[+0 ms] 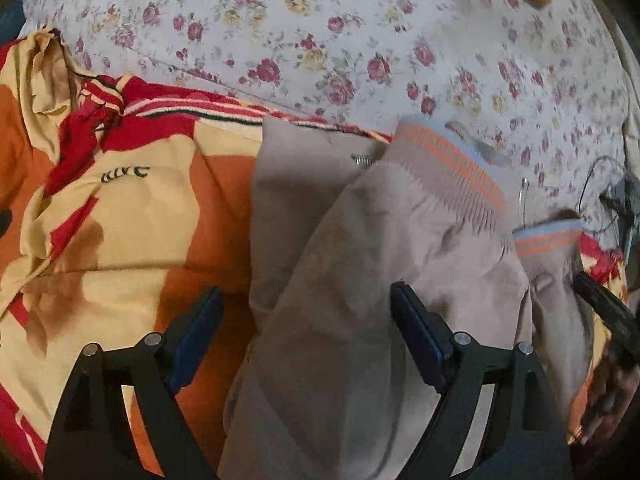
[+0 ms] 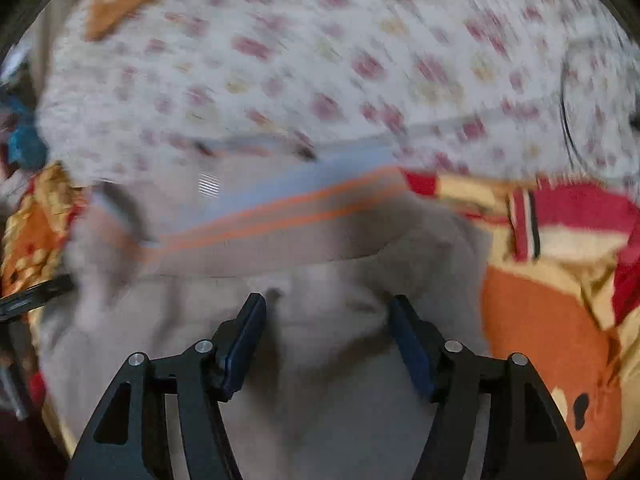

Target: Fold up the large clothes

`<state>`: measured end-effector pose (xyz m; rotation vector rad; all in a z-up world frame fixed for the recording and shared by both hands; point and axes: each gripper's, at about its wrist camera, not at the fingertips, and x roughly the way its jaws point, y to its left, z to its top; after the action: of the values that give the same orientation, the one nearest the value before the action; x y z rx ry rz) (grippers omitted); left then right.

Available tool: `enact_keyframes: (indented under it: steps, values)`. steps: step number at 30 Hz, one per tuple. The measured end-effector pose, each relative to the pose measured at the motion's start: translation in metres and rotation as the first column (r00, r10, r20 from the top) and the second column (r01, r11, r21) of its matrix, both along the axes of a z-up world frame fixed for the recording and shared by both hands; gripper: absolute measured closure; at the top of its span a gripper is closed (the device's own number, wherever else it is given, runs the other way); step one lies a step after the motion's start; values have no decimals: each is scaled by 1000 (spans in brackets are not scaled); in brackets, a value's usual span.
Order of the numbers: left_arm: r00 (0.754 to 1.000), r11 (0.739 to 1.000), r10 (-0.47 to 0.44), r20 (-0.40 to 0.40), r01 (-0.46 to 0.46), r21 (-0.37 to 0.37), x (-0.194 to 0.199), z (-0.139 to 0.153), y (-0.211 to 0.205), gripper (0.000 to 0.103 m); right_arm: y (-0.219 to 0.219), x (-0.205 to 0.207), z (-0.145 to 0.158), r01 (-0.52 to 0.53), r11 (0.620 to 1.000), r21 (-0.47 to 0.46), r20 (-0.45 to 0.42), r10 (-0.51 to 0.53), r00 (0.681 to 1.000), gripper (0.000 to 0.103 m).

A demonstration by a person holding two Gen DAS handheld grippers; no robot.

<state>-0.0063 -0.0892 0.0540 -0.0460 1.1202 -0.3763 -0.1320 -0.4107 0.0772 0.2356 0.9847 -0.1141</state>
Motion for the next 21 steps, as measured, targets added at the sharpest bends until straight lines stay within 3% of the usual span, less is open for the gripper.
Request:
enact_keyframes:
  steps: [4, 8, 9, 10, 11, 16, 20, 21]
  values:
    - [998, 1000, 14, 59, -15, 23, -2, 8, 0, 17, 39, 12, 23, -115, 993, 14, 48, 114, 992, 30]
    - [998, 1000, 21, 57, -22, 13, 0, 10, 5, 17, 70, 50, -14, -182, 976, 115, -69, 191, 979, 30]
    - [998, 1000, 31, 57, -31, 1, 1, 11, 7, 17, 76, 55, -23, -191, 976, 106, -93, 201, 975, 46]
    - [997, 999, 41, 59, -40, -9, 1, 12, 10, 17, 82, 60, -30, -204, 977, 61, -111, 210, 971, 88]
    - [996, 998, 55, 66, -53, -23, 2, 14, 13, 17, 86, 67, -30, -209, 978, -1, -106, 208, 972, 92]
    - [988, 995, 86, 130, -77, -67, 7, 30, 17, 17, 61, 86, -6, -75, 996, -55, 34, 77, 996, 94]
    - [993, 998, 54, 108, -50, -42, 8, 25, 14, 17, 53, 102, -27, -55, 998, -34, -16, 54, 998, 92]
    - [995, 999, 39, 87, -36, -35, 7, 22, 13, 17, 55, 100, -29, -79, 997, -26, -27, 78, 997, 82]
